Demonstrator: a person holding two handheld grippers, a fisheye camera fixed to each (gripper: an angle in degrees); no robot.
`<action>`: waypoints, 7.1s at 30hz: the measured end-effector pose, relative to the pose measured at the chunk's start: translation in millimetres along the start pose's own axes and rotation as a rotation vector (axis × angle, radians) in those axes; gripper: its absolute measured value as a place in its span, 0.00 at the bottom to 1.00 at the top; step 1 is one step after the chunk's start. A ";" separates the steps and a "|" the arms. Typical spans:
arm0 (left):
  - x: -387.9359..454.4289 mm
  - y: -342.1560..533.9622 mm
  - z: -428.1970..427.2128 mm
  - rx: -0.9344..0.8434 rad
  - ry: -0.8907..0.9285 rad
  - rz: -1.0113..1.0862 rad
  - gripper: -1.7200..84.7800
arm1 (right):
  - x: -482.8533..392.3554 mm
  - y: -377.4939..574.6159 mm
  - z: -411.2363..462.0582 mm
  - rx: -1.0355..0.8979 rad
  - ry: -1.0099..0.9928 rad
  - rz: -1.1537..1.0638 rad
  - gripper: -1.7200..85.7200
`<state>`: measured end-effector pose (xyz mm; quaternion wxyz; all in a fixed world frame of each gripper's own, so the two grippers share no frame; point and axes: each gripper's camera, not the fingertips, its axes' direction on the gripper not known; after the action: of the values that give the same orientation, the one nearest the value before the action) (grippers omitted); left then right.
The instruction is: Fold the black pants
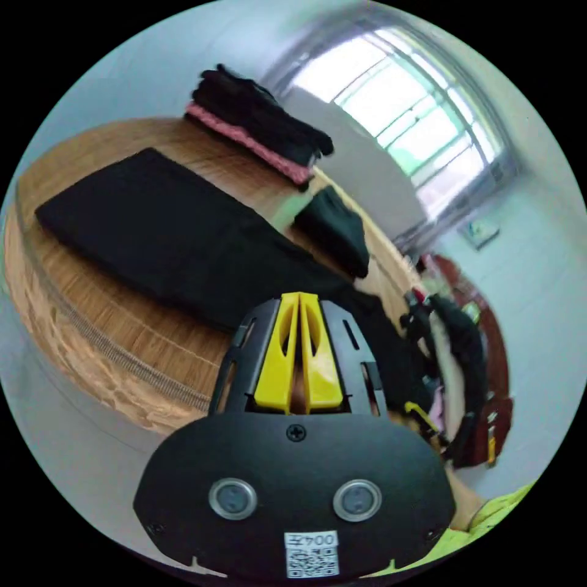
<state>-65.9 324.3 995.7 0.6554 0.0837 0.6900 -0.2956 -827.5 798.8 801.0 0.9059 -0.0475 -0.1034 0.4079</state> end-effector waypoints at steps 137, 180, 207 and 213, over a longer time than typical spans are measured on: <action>214.4 -131.3 -126.9 -0.281 -0.545 0.496 0.09 | -109.0 -53.4 29.6 -0.125 -0.110 0.022 0.01; 497.1 147.8 -264.0 -0.257 -0.298 1.280 0.12 | 144.2 -30.9 -21.9 -0.331 -0.900 0.537 0.11; 594.9 199.6 -275.2 -0.180 -0.538 1.638 0.14 | 134.1 -91.1 -21.1 -0.356 -0.955 0.489 0.07; 593.7 180.3 -273.6 -0.132 -0.578 1.578 0.13 | 117.6 -104.4 -15.4 -0.349 -0.955 0.457 0.06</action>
<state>-284.5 450.6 366.4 0.8241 0.4238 0.2502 0.2804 -672.0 817.6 821.2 0.6256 -0.0278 -0.5553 0.5472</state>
